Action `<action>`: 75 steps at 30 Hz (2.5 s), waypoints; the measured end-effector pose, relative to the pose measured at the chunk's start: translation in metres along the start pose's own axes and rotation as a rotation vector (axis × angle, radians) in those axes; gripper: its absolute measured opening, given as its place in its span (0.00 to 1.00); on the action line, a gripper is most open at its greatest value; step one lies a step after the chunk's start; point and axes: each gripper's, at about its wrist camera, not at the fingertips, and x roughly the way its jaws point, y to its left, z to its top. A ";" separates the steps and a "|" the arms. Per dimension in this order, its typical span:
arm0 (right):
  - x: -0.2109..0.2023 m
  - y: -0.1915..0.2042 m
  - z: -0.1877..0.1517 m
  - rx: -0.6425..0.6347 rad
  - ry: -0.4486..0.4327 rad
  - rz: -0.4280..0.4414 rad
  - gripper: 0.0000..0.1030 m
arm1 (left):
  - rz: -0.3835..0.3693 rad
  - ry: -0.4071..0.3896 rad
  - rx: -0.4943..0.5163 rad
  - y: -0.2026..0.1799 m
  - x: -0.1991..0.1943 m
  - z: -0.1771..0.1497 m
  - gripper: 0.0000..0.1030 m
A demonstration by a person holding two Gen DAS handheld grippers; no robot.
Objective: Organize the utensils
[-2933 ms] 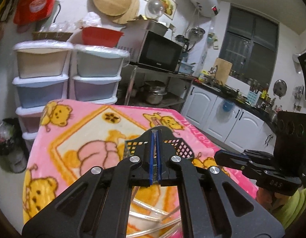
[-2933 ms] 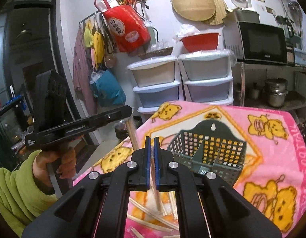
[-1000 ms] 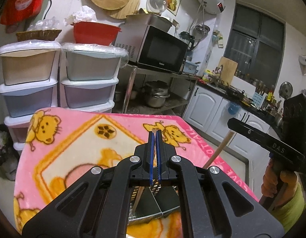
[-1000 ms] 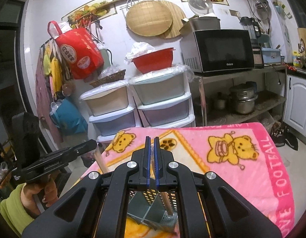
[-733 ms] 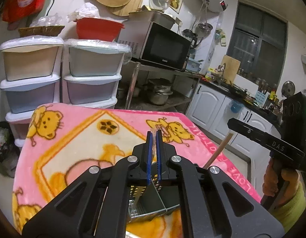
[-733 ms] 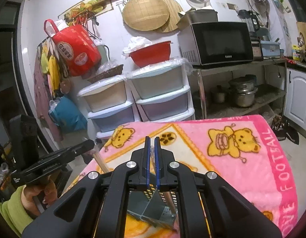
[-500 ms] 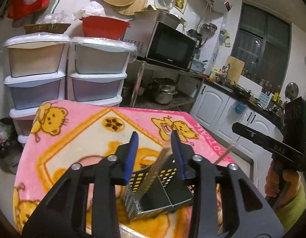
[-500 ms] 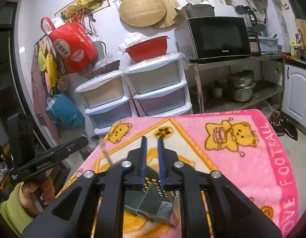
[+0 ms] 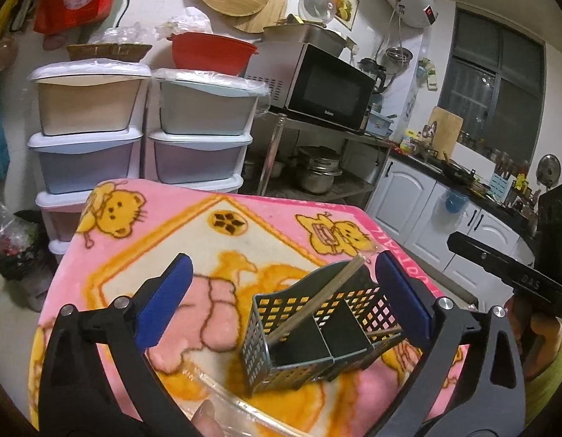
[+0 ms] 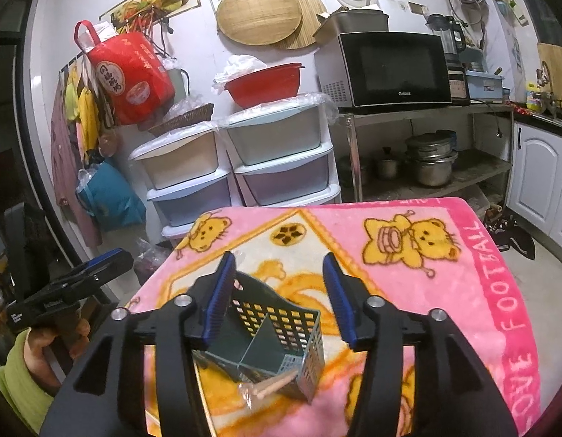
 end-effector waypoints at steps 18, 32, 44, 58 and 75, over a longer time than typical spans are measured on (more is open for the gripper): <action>-0.046 0.008 -0.023 -0.025 -0.054 -0.025 0.68 | 0.026 -0.018 0.016 -0.011 -0.028 -0.025 0.90; -0.063 0.010 -0.053 -0.026 -0.031 -0.047 0.70 | 0.036 -0.008 -0.004 -0.006 -0.041 -0.045 0.90; -0.063 0.011 -0.078 -0.027 0.024 -0.051 0.70 | 0.050 0.020 -0.026 0.001 -0.043 -0.061 0.90; -0.052 0.002 -0.110 -0.005 0.117 -0.083 0.70 | 0.076 0.089 -0.039 0.012 -0.038 -0.088 0.90; -0.029 -0.007 -0.141 0.019 0.223 -0.096 0.70 | 0.140 0.224 -0.096 0.051 -0.028 -0.131 0.90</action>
